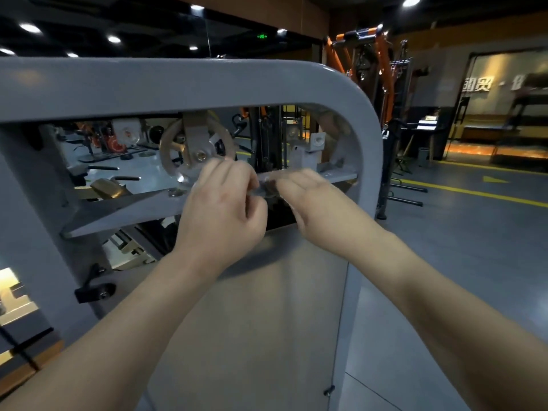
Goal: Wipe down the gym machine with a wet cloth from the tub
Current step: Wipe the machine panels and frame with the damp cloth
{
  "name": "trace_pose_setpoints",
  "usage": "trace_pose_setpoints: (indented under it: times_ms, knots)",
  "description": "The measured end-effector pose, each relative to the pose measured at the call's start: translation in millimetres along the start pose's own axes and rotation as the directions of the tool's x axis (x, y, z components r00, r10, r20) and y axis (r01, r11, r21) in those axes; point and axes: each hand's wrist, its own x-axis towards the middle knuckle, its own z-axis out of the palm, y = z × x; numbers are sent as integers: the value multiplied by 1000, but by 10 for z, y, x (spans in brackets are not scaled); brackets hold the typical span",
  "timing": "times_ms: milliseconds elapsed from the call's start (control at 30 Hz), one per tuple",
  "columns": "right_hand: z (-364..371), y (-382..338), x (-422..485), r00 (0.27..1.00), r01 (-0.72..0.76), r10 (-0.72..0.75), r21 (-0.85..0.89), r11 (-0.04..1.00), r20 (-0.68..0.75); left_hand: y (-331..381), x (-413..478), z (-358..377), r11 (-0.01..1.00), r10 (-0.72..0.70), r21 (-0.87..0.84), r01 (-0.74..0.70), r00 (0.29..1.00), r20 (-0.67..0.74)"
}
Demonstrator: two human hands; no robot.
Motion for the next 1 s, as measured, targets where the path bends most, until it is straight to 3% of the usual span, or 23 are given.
trace_pose_setpoints:
  times_ms: [167, 300, 433, 500, 600, 700, 867, 1000]
  knots:
    - [-97, 175, -657, 937, -78, 111, 110, 991, -331, 162, 312, 291, 999, 27, 34, -32, 991, 128]
    - [-181, 346, -727, 835, -265, 309, 158, 951, -456, 223, 412, 440, 983, -73, 183, 30, 970, 231]
    - [-216, 419, -416, 789, -265, 260, 73, 961, -557, 264, 376, 480, 962, -90, 274, 21, 967, 239]
    - [-146, 509, -297, 865, -247, 231, 22, 969, -446, 256, 381, 473, 963, -89, 269, 25, 969, 230]
    - [-90, 589, -341, 980, -190, 184, -88, 978, -77, 245, 364, 487, 958, -85, 287, 16, 970, 227]
    - [-191, 557, -380, 972, -181, 201, -160, 970, 123, 252, 367, 558, 939, -85, 344, 18, 979, 183]
    - [-253, 560, -98, 952, -205, 237, -174, 963, 193, 259, 441, 708, 899, -91, 438, -5, 976, 199]
    - [-349, 598, 197, 881, -234, 303, -223, 946, 364, 268, 429, 752, 868, -77, 494, -47, 971, 228]
